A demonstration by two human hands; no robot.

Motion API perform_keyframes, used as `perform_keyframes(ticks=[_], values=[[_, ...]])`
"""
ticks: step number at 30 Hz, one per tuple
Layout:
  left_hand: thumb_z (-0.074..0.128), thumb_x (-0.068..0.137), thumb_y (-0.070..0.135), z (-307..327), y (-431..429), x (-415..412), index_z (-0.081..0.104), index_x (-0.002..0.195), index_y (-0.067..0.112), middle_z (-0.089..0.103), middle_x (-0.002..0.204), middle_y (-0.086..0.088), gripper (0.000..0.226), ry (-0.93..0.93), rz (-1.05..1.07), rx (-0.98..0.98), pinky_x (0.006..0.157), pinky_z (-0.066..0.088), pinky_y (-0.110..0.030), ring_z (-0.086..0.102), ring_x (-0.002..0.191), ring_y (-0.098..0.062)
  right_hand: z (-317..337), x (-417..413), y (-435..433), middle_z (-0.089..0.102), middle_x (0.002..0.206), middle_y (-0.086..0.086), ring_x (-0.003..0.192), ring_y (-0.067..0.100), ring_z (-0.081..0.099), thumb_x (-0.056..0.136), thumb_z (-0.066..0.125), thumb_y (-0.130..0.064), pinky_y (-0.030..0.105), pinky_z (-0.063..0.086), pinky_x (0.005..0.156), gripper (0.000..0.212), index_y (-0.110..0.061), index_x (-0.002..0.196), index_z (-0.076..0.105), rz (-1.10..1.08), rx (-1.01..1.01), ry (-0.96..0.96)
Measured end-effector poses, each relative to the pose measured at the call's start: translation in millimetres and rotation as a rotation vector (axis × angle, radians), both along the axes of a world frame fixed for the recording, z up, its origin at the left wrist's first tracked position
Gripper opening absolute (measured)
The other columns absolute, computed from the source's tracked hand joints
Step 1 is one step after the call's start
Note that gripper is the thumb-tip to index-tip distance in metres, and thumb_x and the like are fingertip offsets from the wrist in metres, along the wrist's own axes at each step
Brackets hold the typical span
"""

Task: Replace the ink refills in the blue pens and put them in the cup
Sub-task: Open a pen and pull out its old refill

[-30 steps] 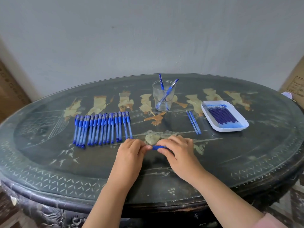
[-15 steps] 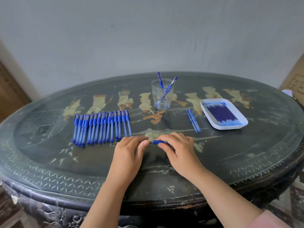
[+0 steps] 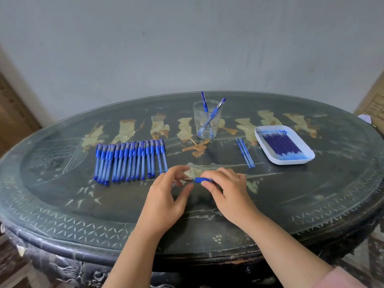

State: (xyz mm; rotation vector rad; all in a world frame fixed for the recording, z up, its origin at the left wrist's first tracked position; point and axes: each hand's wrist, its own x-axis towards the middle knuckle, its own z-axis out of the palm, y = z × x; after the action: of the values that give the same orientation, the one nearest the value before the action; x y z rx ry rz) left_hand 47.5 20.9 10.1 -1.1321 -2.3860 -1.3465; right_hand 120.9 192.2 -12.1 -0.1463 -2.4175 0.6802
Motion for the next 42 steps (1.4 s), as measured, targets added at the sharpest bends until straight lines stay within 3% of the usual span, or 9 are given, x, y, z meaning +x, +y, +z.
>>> perform_keyframes(ticks=[4, 10, 13, 16, 19, 21, 27, 36, 42], values=[[0.066, 0.089, 0.025, 0, 1, -3, 0.066, 0.093, 0.019, 0.061, 0.084, 0.021, 0.007, 0.026, 0.055, 0.022, 0.074, 0.039, -0.005, 0.056, 0.084, 0.004, 1, -1, -1, 0.062, 0.090, -0.015, 0.087, 0.009, 0.056, 0.095, 0.042, -0.046, 0.030, 0.029, 0.075, 0.028, -0.034, 0.103, 0.065, 0.012, 0.001, 0.002], [0.048, 0.091, 0.047, 4, 1, 0, 0.065, 0.087, 0.023, 0.063, 0.078, 0.016, 0.029, -0.039, 0.029, 0.033, 0.068, 0.042, -0.012, 0.059, 0.080, -0.007, 0, 0, -1, 0.061, 0.090, -0.016, 0.087, 0.010, 0.056, 0.095, 0.044, -0.044, 0.035, 0.032, 0.073, 0.025, -0.034, 0.103, 0.065, 0.018, 0.011, 0.010], [0.060, 0.084, 0.051, 6, 1, 2, 0.068, 0.099, 0.025, 0.066, 0.086, 0.017, 0.031, -0.098, 0.034, 0.046, 0.072, 0.042, -0.007, 0.061, 0.084, -0.004, 0, 0, -1, 0.062, 0.090, -0.016, 0.086, 0.009, 0.056, 0.094, 0.046, -0.042, 0.035, 0.034, 0.073, 0.021, -0.036, 0.103, 0.064, 0.012, 0.006, 0.022], [0.075, 0.081, 0.034, 7, -1, 2, 0.062, 0.112, 0.027, 0.067, 0.094, 0.016, 0.034, -0.131, -0.010, 0.072, 0.073, 0.046, -0.012, 0.063, 0.086, -0.009, 0, 0, -1, 0.063, 0.091, -0.016, 0.087, 0.008, 0.056, 0.095, 0.045, -0.043, 0.034, 0.032, 0.074, 0.023, -0.036, 0.104, 0.065, 0.016, 0.010, 0.014], [0.075, 0.084, 0.016, 6, -1, 0, 0.067, 0.095, 0.022, 0.067, 0.087, 0.015, 0.015, -0.087, 0.009, 0.106, 0.070, 0.044, -0.014, 0.061, 0.078, -0.008, 0, -1, 0, 0.062, 0.091, -0.016, 0.088, 0.008, 0.055, 0.095, 0.042, -0.044, 0.033, 0.029, 0.073, 0.027, -0.034, 0.104, 0.066, 0.017, 0.011, 0.001], [0.071, 0.085, 0.023, 6, 0, -1, 0.067, 0.087, 0.022, 0.067, 0.079, 0.014, 0.005, -0.099, 0.037, 0.105, 0.069, 0.042, -0.011, 0.059, 0.075, -0.007, -1, -1, 0, 0.061, 0.091, -0.016, 0.089, 0.008, 0.055, 0.095, 0.042, -0.044, 0.034, 0.029, 0.074, 0.027, -0.034, 0.104, 0.065, 0.019, 0.020, -0.005], [0.053, 0.086, 0.047, 10, 0, 2, 0.061, 0.080, 0.034, 0.067, 0.070, 0.012, 0.017, -0.158, 0.127, 0.111, 0.065, 0.044, -0.009, 0.064, 0.074, -0.005, -1, 0, 0, 0.062, 0.090, -0.016, 0.087, 0.008, 0.055, 0.095, 0.043, -0.044, 0.033, 0.028, 0.073, 0.025, -0.035, 0.104, 0.064, 0.009, 0.013, 0.005], [0.076, 0.084, 0.017, 11, -6, -4, 0.071, 0.083, 0.024, 0.070, 0.077, 0.011, 0.008, -0.389, 0.285, 0.324, 0.069, 0.048, -0.010, 0.063, 0.070, -0.001, -2, 0, 2, 0.064, 0.091, -0.013, 0.086, 0.012, 0.059, 0.096, 0.042, -0.043, 0.034, 0.031, 0.076, 0.020, -0.040, 0.105, 0.059, -0.054, -0.040, 0.028], [0.078, 0.079, 0.006, 1, -2, -7, 0.078, 0.093, 0.020, 0.065, 0.086, 0.011, 0.020, 0.020, 0.184, 0.066, 0.074, 0.044, -0.007, 0.061, 0.078, -0.005, -2, 0, 3, 0.063, 0.091, -0.013, 0.085, 0.011, 0.058, 0.096, 0.041, -0.042, 0.035, 0.031, 0.077, 0.019, -0.040, 0.107, 0.057, -0.082, -0.065, 0.049]])
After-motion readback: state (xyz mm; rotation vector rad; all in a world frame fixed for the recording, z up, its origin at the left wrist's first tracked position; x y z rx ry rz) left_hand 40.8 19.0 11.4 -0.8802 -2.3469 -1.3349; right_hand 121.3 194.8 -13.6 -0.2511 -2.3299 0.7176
